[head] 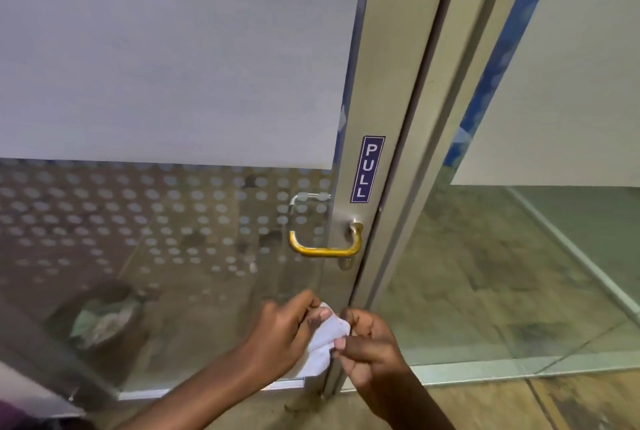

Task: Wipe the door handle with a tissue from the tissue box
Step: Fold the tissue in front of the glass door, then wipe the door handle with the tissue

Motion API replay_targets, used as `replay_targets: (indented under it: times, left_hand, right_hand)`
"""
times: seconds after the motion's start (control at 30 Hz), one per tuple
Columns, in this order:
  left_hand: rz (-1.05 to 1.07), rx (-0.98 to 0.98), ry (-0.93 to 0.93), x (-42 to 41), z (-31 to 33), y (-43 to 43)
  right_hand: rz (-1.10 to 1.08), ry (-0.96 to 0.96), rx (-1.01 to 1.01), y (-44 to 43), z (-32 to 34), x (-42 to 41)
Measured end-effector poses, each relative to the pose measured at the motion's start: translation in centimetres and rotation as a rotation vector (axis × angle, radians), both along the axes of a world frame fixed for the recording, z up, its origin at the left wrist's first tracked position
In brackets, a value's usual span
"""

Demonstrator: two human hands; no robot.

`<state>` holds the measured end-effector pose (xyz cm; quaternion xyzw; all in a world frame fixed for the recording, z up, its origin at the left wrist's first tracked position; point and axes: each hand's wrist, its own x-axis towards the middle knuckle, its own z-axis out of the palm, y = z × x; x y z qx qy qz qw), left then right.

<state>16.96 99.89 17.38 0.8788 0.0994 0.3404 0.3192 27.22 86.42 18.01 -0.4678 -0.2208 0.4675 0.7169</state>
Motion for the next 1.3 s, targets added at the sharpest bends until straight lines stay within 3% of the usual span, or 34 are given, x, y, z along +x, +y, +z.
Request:
replay_targets:
  times: [0.13, 0.27, 0.4, 0.53, 0.6, 0.7, 0.83, 1.17, 1.3]
  left_hand:
    - [0.036, 0.096, -0.213, 2.7, -0.1, 1.8]
    - [-0.002, 0.094, -0.167, 4.2, -0.2, 2.8]
    - [0.036, 0.128, -0.141, 4.7, 0.5, 4.6]
    - [0.106, 0.354, -0.103, 4.3, 0.1, 7.9]
    - [0.126, 0.5, -0.071, 4.3, -0.2, 10.1]
    - [0.182, 0.715, -0.014, 4.7, -1.3, 13.2]
    - [0.228, 0.849, 0.05, 5.3, -2.6, 15.7]
    - [0.272, 0.986, 0.066, 6.2, -4.6, 18.6]
    - [0.322, 1.012, 0.123, 6.9, -5.2, 19.5]
  right_hand:
    - [-0.114, -0.172, -0.13, 2.1, 0.3, 1.2]
    - [-0.233, -0.32, -0.134, 2.8, 0.6, 1.4]
    - [-0.547, -0.456, -0.243, 1.8, 0.1, 4.4]
    - [-0.866, -0.776, -0.46, 1.6, 0.6, 9.0]
    - [-0.942, -0.874, -0.458, 2.7, 0.9, 10.4]
    - [-0.91, -1.046, -0.369, 5.0, -0.3, 11.9]
    - [-0.725, -1.226, -0.357, 7.5, -2.4, 13.1]
    - [-0.49, -1.584, -0.242, 8.2, -4.3, 15.6]
    - [-0.297, -1.916, -0.273, 8.3, -4.9, 17.7]
